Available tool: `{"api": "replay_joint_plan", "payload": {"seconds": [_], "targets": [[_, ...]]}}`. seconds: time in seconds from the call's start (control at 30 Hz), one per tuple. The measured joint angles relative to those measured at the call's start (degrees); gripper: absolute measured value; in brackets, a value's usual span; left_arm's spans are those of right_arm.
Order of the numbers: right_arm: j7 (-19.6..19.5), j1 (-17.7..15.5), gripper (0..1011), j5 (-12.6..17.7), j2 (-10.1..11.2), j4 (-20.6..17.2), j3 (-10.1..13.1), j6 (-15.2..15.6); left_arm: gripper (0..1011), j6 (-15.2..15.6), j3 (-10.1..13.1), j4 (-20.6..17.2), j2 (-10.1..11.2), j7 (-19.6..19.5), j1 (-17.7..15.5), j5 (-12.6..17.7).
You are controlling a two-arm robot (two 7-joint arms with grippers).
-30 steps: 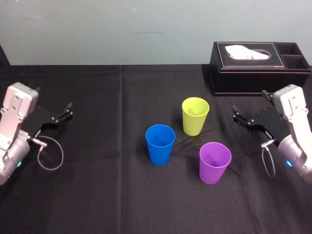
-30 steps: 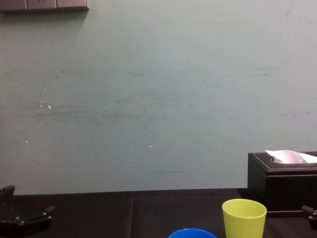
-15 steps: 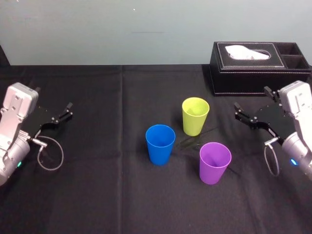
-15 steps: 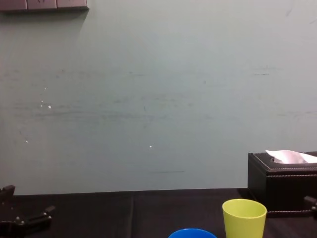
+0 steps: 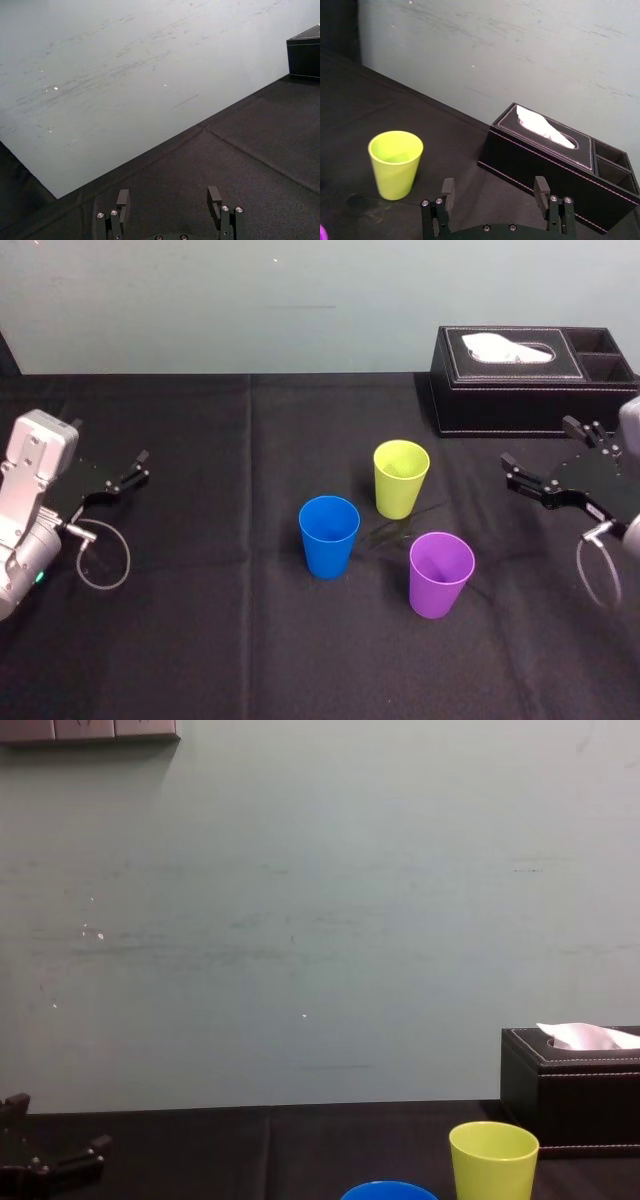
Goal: Stack the three plastic cups sequentially using one hand.
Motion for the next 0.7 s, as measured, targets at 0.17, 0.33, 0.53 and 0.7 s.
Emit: {"api": "replay_joint_plan", "payload": {"seconds": [0.17, 0.33, 0.53, 0.7], "targets": [[2.9, -2.3, 1003, 2.2, 2.2, -2.9, 2.2, 1.3, 1011, 0.0, 0.0, 0.0, 0.0, 0.0, 0.0, 0.0], [6.4, -5.1, 1003, 4.1, 5.1, -5.6, 4.6, 3.0, 1011, 0.0, 0.0, 0.0, 0.0, 0.0, 0.0, 0.0], [9.6, -7.5, 1003, 4.6, 7.8, -7.0, 5.9, 4.6, 1011, 0.0, 0.0, 0.0, 0.0, 0.0, 0.0, 0.0], [12.4, -9.7, 1003, 5.0, 9.9, -7.9, 7.3, 5.5, 1011, 0.0, 0.0, 0.0, 0.0, 0.0, 0.0, 0.0]]}}
